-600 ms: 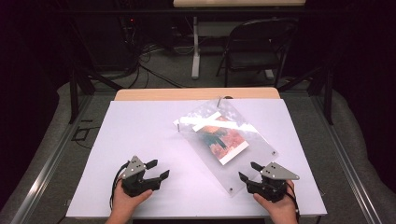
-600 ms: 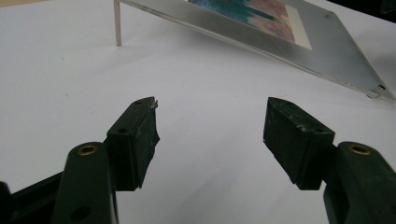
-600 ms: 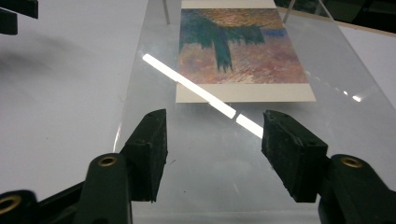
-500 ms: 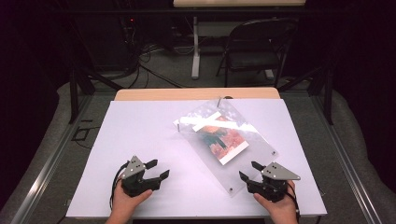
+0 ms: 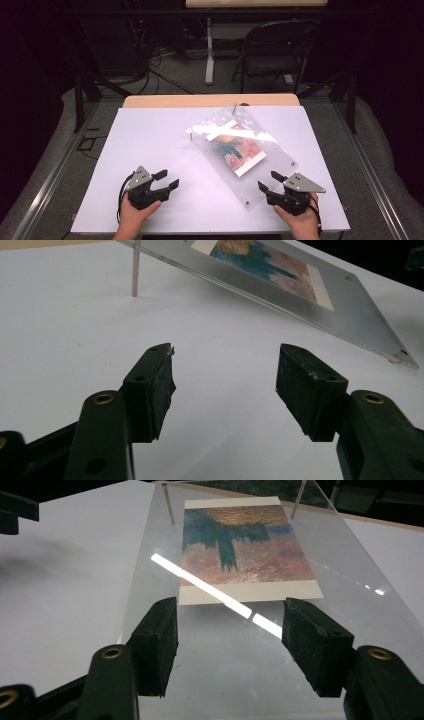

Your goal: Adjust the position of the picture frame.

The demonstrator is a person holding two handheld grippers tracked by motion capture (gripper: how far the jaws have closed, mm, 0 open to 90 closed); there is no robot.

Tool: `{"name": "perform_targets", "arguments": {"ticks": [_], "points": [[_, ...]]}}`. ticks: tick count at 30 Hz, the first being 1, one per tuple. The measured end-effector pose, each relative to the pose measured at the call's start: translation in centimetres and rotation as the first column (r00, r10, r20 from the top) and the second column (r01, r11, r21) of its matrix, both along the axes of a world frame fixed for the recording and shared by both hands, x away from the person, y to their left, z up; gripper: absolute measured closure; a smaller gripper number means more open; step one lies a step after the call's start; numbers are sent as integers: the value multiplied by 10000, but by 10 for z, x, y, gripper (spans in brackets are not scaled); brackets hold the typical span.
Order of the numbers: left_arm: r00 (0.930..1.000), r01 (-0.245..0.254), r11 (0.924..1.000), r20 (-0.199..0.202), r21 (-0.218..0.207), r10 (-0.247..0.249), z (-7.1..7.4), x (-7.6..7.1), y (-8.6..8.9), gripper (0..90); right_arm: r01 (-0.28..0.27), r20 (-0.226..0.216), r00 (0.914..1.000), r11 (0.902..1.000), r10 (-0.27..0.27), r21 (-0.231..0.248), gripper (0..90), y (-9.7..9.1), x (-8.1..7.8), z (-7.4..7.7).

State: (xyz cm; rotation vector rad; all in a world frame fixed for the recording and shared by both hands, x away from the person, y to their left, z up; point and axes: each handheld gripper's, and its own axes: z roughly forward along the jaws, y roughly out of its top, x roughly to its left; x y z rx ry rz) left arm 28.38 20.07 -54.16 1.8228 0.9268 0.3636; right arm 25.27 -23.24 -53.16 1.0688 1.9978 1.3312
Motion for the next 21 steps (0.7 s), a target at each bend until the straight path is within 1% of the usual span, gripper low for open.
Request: {"name": "perform_targets", "arguments": {"ticks": [1,3,4,5,6,8,10,11,12,13,15,16,17,19,21], "points": [[10000,-59,10000,-36,-31,58,1,4,0,421,-6,17,10000,10000,6,-41,407,1,0,0],[9999,-110,9999,-54,7,110,1,6,0,424,3,56,10000,9999,-3,-110,407,2,0,0],[9999,-152,9999,-73,-24,152,2,9,0,441,-37,83,10000,9999,39,-144,420,3,-1,1],[9997,-175,9998,-141,-105,173,4,11,0,441,-37,83,10000,9999,39,-144,420,3,-1,1],[9991,-220,9997,-373,-142,215,7,16,0,449,-69,195,9998,9998,73,-185,423,4,-2,2],[9986,-269,9995,-448,-143,263,8,19,0,448,-70,269,9996,9997,76,-215,423,4,-3,2],[9980,-407,9990,-499,-189,397,10,25,-1,447,-56,264,9996,9997,62,-258,435,5,-4,3],[9976,-429,9989,-544,-168,419,11,28,-1,447,-95,163,9998,9998,97,-167,440,5,-3,2],[9977,-384,9992,-563,-111,377,12,32,-1,447,-95,163,9998,9998,97,-167,440,5,-3,2],[9978,-391,9992,-543,-69,387,12,36,-2,446,-65,54,10000,9999,65,-154,443,4,-3,2],[9980,-432,9991,-465,47,434,14,44,-3,446,-58,7,10000,9999,58,-121,443,4,-3,2],[9983,-463,9988,-359,143,468,16,52,-5,444,-22,-36,10000,10000,22,-41,443,2,-3,2],[9983,-463,9988,-359,143,468,16,52,-5,445,-22,-36,10000,10000,22,-41,443,2,-3,2],[9985,-450,9988,-304,172,455,18,61,-7,445,18,-65,10000,10000,-18,15,443,1,-2,2],[9981,-499,9986,-357,145,504,19,69,-9,445,41,-94,9999,10000,-41,6,443,0,-2,2]]}}
